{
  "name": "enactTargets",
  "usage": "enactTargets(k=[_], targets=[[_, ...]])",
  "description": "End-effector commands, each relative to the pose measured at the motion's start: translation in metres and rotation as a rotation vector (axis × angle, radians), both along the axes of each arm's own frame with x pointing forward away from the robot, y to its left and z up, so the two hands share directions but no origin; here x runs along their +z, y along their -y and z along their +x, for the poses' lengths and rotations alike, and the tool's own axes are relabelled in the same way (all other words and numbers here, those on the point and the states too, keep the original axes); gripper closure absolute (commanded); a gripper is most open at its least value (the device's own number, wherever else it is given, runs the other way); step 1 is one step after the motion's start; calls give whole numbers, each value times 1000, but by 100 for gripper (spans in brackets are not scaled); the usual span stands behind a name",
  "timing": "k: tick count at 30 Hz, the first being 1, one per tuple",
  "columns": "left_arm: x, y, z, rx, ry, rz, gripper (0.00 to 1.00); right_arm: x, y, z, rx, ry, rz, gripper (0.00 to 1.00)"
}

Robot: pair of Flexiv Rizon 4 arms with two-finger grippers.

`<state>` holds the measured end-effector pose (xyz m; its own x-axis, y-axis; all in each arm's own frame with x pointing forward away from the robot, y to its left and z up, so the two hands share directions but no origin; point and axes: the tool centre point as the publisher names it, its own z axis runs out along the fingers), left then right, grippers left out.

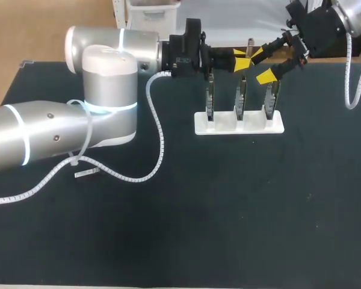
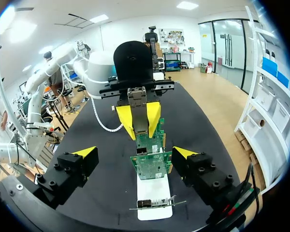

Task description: Pick up the optical module with the left hand, and insert it into the network port with the right hand.

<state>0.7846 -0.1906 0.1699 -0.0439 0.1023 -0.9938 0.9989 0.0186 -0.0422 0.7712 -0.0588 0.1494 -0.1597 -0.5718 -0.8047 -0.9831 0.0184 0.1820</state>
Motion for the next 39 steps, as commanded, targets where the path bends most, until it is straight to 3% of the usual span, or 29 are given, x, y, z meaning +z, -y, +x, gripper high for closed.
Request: enactTargets(k=[1,19,29,39], targets=[[-3,1,0,6,1,-1,100,0,0,-1,-1,2,0,0],[-6,2,-2,17,-7,8,100,0,0,-1,-1,2,0,0],[-6,2,-2,17,-7,8,100,16,12,8,-73,49,22,0],[-6,2,-2,17,-7,8,100,34,3,7,-46,80,31,0]])
